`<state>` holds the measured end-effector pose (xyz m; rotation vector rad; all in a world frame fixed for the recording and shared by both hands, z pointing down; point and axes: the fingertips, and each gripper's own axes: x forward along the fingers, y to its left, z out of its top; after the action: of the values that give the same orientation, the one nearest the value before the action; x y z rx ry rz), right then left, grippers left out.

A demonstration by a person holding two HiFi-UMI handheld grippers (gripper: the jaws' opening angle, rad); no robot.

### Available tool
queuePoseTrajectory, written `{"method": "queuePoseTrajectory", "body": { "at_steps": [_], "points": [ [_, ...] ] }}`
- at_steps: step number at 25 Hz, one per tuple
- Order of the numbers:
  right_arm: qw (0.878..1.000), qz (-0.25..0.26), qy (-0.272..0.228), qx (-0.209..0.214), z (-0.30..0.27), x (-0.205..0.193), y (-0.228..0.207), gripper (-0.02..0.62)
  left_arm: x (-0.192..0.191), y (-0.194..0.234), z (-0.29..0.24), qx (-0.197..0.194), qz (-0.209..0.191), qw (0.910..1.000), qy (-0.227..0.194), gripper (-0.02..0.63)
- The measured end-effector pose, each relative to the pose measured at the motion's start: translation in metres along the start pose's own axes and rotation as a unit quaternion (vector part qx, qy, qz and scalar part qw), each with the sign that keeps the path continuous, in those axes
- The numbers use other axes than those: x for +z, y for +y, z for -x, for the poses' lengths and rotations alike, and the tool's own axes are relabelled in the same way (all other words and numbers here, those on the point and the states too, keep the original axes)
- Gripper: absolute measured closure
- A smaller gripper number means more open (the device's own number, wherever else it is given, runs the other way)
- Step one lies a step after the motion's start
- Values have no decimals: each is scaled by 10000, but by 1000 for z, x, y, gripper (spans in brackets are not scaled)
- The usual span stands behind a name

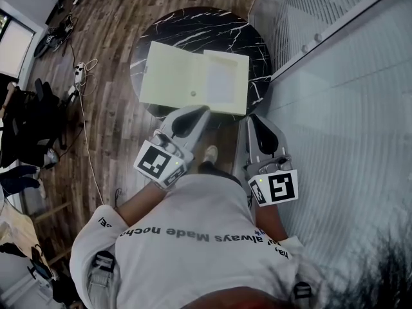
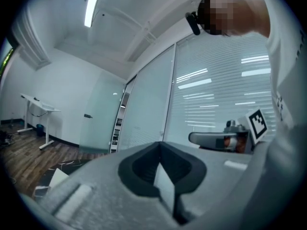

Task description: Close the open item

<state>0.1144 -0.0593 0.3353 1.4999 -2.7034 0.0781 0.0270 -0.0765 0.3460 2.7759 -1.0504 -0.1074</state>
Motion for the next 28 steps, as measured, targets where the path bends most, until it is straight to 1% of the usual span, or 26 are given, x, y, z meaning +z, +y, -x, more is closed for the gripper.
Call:
{"method": "queuePoseTrajectory", "body": {
  "at_steps": [4, 8, 11, 19, 25, 28],
  "points": [
    [9999, 3, 6, 119, -17, 3, -22, 594, 0, 13, -23, 115, -15, 9999, 36, 603],
    [9997, 41, 2, 227, -34, 3, -31, 594, -4, 29, -33, 257, 5, 9996, 66, 603],
    [9996, 29, 6, 274, -46, 5, -31, 594, -1, 40, -36, 313, -9, 9995, 79, 603],
    [9995, 75, -103, 304, -83, 24, -25, 594, 25, 76, -37, 350, -186, 9992, -8, 603],
    [9995, 70, -108, 292, -103, 25, -20, 594, 24, 107, -33, 456, -163, 9988, 2, 603],
    [9996, 52, -57, 275, -107, 19, -19, 594, 17, 112, -28, 328, -91, 9994, -97, 603]
  ]
}}
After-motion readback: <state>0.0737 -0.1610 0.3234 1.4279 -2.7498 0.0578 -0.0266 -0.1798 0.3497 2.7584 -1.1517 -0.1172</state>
